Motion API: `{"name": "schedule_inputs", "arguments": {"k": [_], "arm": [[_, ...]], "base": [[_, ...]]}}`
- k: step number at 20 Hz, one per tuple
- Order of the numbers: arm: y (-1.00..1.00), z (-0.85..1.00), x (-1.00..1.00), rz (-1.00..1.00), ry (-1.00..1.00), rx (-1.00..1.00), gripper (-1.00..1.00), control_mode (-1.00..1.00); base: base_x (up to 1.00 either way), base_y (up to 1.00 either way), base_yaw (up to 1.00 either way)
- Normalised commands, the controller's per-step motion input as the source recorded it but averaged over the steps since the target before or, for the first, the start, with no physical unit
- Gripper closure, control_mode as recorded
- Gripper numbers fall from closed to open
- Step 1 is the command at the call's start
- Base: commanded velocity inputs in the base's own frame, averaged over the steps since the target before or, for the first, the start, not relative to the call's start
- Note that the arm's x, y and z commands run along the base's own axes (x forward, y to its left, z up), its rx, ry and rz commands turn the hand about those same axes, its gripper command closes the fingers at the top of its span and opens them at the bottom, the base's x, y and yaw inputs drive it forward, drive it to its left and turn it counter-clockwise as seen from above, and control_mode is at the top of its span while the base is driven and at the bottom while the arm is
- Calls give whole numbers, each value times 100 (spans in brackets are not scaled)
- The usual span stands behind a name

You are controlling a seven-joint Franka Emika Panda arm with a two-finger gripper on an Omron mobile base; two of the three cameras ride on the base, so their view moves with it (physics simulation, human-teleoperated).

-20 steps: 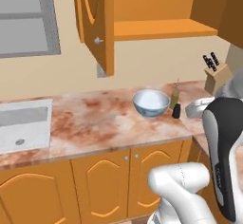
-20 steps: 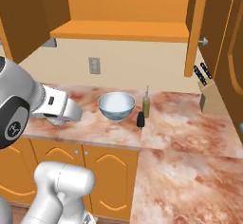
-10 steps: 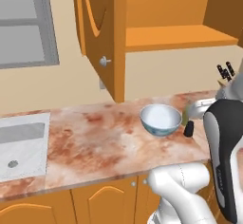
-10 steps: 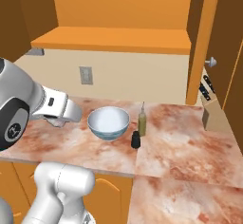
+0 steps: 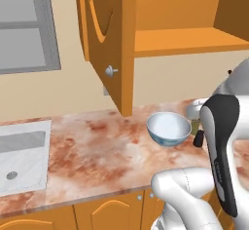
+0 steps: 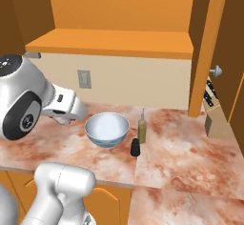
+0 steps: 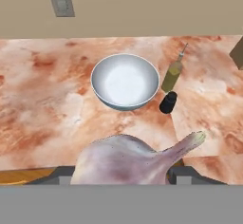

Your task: Retrieve the bottle and the shaker from the cabinet and place them next to the mixing bowl on the counter. Then add garlic from the fridge to the mixing bowl.

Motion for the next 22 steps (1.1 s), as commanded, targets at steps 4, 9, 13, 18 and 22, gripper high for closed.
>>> {"name": "schedule_inputs", "arguments": {"k": [4, 9, 13, 18, 22], "arm": [[0, -50, 64, 0, 7, 1, 100, -100], [0, -52, 58, 0, 8, 0, 100, -100], [0, -64, 59, 0, 4, 1, 100, -100], [0, -47, 59, 0, 7, 1, 100, -100], [0, -45, 62, 0, 7, 0, 100, -100]], "base": [[0, 0, 0], [0, 0, 0], [0, 0, 0], [0, 0, 0], [0, 0, 0]]}}
